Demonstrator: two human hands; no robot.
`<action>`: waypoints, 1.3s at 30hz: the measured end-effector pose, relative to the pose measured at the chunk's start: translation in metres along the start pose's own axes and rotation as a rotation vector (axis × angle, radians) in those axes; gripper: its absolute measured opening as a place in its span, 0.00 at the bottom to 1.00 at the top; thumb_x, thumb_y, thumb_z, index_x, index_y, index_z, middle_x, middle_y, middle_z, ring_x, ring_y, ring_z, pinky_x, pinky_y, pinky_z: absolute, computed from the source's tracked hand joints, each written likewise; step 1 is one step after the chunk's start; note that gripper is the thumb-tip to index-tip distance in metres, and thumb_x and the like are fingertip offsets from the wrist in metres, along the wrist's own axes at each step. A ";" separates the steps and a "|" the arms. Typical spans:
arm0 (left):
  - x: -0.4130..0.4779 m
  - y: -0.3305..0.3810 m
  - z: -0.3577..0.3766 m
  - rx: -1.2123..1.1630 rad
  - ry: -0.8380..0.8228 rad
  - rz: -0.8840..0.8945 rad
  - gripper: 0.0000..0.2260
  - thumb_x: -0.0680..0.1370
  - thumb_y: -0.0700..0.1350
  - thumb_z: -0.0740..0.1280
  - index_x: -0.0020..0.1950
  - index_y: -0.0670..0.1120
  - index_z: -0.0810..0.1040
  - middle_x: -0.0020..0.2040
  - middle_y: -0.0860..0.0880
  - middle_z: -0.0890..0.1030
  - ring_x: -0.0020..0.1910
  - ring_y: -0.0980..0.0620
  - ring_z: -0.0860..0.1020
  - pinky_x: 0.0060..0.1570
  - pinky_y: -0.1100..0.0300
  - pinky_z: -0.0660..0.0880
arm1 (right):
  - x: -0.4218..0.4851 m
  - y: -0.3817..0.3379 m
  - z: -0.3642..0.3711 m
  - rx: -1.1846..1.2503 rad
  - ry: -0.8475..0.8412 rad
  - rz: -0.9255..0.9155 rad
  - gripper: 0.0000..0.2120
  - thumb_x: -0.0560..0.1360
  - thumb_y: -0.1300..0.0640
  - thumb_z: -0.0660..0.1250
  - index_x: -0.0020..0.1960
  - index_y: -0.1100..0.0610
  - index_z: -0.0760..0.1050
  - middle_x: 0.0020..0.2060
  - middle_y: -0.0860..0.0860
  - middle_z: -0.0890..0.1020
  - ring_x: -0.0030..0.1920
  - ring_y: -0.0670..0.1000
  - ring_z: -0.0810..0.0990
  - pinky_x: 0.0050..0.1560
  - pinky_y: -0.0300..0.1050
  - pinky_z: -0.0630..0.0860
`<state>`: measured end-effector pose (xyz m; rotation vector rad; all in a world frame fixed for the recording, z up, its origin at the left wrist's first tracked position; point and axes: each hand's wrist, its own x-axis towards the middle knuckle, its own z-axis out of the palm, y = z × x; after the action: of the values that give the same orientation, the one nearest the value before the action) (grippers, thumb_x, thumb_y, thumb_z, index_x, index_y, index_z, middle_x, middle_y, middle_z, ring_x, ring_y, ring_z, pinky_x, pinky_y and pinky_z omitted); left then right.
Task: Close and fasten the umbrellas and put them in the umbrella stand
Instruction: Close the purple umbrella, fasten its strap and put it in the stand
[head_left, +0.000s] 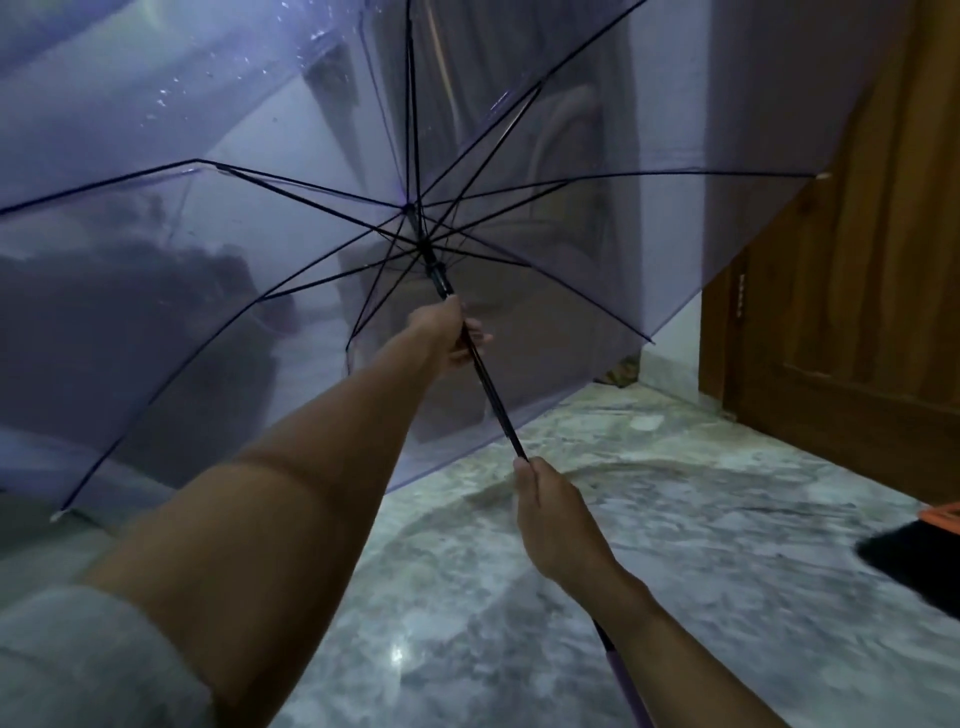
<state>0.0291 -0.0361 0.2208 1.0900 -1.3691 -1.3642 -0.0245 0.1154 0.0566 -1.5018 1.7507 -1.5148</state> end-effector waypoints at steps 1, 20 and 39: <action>-0.004 -0.002 0.000 -0.003 -0.025 -0.014 0.13 0.83 0.48 0.57 0.45 0.41 0.75 0.34 0.45 0.78 0.34 0.47 0.82 0.45 0.51 0.80 | 0.003 -0.002 0.000 -0.011 0.005 -0.001 0.18 0.84 0.48 0.49 0.45 0.57 0.70 0.32 0.49 0.70 0.30 0.47 0.66 0.31 0.42 0.62; 0.003 -0.032 0.000 -0.287 -0.145 -0.067 0.16 0.83 0.37 0.49 0.35 0.46 0.61 0.28 0.50 0.56 0.15 0.56 0.58 0.17 0.69 0.56 | 0.040 -0.036 -0.020 -0.015 -0.306 0.137 0.13 0.80 0.54 0.64 0.38 0.55 0.68 0.32 0.51 0.70 0.29 0.47 0.70 0.29 0.36 0.69; -0.014 -0.022 -0.022 -0.097 -0.175 -0.090 0.15 0.82 0.47 0.58 0.36 0.46 0.73 0.31 0.49 0.78 0.37 0.49 0.76 0.43 0.57 0.71 | 0.026 -0.048 -0.042 -0.128 -0.150 0.127 0.20 0.82 0.48 0.56 0.36 0.57 0.64 0.23 0.51 0.61 0.13 0.45 0.57 0.17 0.35 0.54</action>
<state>0.0536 -0.0270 0.1990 0.9976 -1.3758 -1.6065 -0.0458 0.1202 0.1223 -1.4914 1.8456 -1.2161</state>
